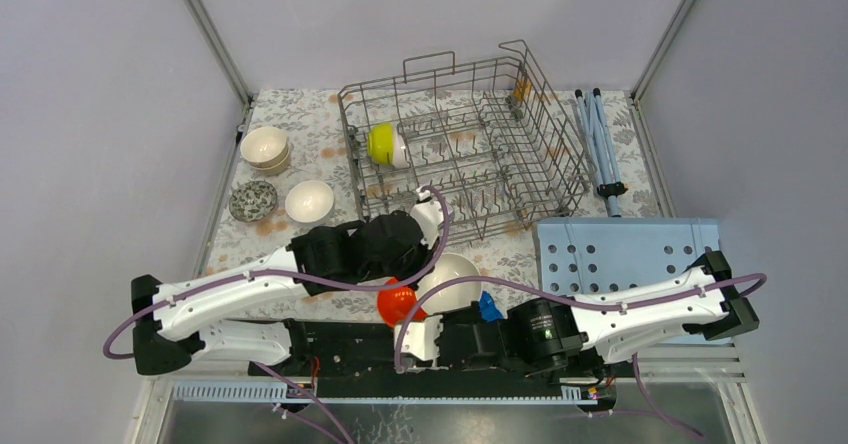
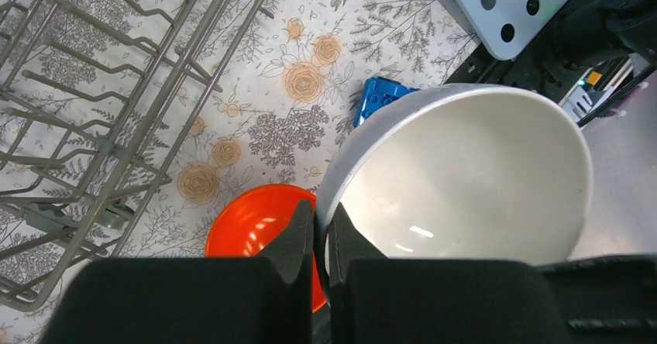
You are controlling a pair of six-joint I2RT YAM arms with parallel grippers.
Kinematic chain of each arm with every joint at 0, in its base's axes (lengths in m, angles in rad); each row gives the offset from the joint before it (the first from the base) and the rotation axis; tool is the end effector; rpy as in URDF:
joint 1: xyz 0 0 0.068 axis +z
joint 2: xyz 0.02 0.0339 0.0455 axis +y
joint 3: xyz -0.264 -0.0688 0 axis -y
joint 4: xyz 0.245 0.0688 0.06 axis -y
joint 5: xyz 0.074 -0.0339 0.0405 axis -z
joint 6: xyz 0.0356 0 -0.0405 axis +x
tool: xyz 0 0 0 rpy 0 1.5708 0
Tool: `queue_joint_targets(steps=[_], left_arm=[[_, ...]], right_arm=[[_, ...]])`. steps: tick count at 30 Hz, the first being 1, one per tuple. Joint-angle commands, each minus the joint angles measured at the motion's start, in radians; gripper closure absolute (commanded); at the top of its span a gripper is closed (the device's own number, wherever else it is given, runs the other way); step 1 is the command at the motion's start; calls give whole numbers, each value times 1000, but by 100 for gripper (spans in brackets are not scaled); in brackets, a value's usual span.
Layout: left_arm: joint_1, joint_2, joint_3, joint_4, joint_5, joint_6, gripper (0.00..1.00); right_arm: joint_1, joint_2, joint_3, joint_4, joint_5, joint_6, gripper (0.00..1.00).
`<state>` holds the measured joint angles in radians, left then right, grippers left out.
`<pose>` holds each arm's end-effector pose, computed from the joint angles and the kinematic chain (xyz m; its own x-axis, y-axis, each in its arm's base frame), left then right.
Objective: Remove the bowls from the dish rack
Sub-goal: Place the bowl with the bowl.
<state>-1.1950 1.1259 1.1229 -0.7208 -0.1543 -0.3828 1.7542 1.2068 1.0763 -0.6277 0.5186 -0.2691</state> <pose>0.0907 -0.2151 0.3388 -0.5530 0.3960 -0.7331 0.7226 0.6659 -0.1855 -0.0288 0.2519 0.3157 0.3654 -0.7037 -0.6093 -0.8531 0.0087 -0.5216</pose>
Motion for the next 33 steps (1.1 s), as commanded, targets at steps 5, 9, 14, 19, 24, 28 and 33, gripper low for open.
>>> queue_joint_targets(steps=[5, 9, 14, 19, 24, 28, 33], left_arm=[[11, -71, -36, 18, -72, -25, 100], [10, -105, -55, 48, -114, -64, 100], [12, -118, -49, 61, -178, -100, 100], [20, -136, -29, 60, -304, -139, 100], [95, -176, -9, 30, -442, -190, 100], [253, -215, -19, 13, -466, -226, 100], [491, -257, -46, -1, -487, -250, 100]], right_arm=[[14, -17, 48, 39, 70, 16, 79], [14, -26, 49, 83, 65, 64, 35], [15, -39, 74, 121, 68, 155, 1], [14, -111, 105, 249, 189, 279, 0], [13, -214, 116, 437, 246, 384, 0], [9, -222, 134, 543, 323, 344, 0], [-67, -133, 201, 498, 367, 383, 0]])
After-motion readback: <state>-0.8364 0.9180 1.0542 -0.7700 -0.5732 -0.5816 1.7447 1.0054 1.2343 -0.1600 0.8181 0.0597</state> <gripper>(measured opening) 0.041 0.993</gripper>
